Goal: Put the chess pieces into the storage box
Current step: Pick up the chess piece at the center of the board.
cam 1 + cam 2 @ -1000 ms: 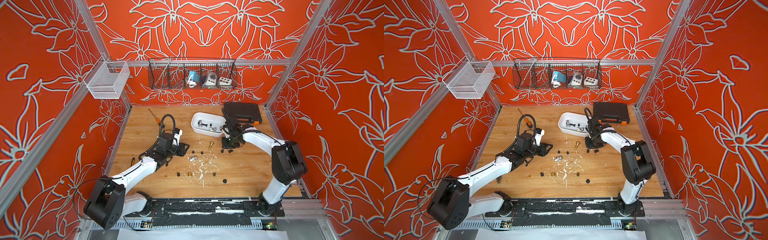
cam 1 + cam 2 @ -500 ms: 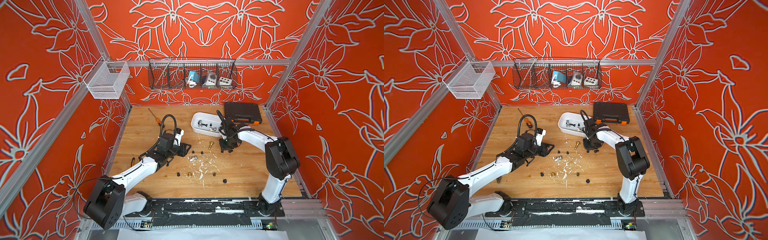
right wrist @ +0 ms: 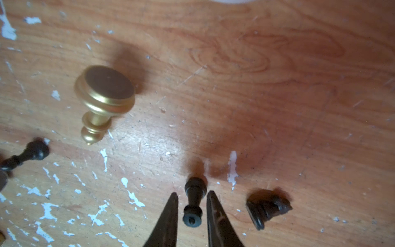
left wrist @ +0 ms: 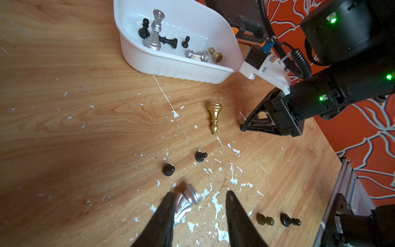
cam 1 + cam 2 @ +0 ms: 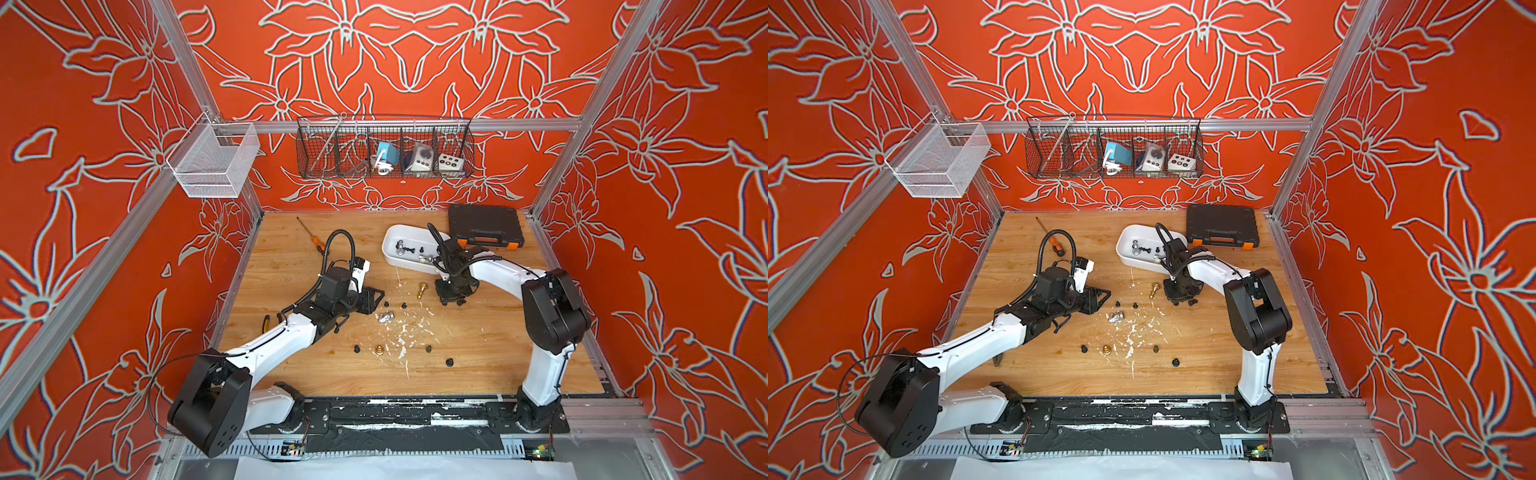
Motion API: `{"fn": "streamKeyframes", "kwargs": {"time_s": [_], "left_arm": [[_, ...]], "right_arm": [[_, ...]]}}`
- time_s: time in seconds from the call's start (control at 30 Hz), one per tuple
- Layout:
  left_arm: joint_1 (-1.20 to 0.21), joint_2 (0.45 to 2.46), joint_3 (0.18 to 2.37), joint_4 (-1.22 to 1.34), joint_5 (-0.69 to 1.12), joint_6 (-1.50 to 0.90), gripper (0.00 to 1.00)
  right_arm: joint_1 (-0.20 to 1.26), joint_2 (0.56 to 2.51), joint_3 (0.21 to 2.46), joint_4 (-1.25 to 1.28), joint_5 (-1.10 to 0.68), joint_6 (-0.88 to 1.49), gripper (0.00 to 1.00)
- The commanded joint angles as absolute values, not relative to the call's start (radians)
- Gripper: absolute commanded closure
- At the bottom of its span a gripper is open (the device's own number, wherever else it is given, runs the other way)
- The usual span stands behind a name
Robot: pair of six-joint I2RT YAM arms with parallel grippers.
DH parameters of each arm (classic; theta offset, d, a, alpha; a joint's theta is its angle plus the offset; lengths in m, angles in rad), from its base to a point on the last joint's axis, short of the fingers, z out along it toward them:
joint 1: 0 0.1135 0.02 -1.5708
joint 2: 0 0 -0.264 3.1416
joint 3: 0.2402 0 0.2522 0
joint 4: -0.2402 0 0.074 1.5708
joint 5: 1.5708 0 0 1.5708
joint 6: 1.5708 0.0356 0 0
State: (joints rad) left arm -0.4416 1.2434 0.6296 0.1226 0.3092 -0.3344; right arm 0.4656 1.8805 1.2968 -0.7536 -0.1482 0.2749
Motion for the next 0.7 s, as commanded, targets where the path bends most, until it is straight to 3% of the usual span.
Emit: {"fn": "streamKeyframes", "kwargs": {"time_s": [0.0, 0.67], "left_arm": [[-0.452, 1.249, 0.627, 0.142, 0.311, -0.339, 0.6], [-0.466, 1.247, 0.626, 0.136, 0.301, -0.332, 0.6]], "right_arm": [[0.475, 1.898, 1.311, -0.773, -0.119, 0.263, 0.74], [0.478, 1.925, 1.303, -0.772, -0.111, 0.259, 0.77]]}}
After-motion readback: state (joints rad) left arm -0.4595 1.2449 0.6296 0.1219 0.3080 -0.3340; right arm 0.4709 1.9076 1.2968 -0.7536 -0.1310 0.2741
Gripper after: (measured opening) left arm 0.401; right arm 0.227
